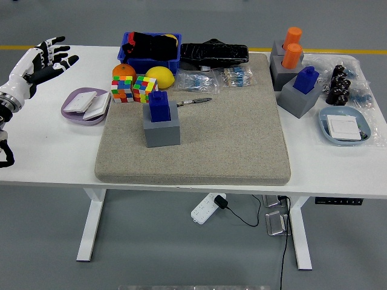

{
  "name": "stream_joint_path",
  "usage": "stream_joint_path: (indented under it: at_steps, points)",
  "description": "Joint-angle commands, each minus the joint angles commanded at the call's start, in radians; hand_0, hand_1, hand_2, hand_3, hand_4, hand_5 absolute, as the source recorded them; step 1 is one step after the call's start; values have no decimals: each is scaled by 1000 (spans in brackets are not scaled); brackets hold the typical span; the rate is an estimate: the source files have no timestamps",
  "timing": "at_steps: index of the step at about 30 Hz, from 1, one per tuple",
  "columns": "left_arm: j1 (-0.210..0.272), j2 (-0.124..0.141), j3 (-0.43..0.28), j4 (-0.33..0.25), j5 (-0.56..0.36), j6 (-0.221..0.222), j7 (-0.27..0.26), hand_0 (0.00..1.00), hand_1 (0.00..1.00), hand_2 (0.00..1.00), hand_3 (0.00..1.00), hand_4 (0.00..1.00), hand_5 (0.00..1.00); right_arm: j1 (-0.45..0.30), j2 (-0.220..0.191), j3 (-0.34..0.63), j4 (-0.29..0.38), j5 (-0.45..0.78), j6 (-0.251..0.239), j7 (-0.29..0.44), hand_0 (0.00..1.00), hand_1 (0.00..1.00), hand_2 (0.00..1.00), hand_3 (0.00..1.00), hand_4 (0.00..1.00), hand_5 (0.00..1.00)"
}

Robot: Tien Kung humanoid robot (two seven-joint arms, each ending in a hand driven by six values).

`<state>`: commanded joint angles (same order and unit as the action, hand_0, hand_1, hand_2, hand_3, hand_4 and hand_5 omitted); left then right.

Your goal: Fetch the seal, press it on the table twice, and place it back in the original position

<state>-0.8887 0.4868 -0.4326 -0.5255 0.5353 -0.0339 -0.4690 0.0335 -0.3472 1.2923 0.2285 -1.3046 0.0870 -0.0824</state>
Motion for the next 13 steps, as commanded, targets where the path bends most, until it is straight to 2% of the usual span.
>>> stream_joint_path:
  at_steps: [13]
  points:
    - [1,-3,9,-13,4,2,-1,911,843,856,928,881,444,-4,-3,-1,2,2,0,0,757,671,663,613,765,501]
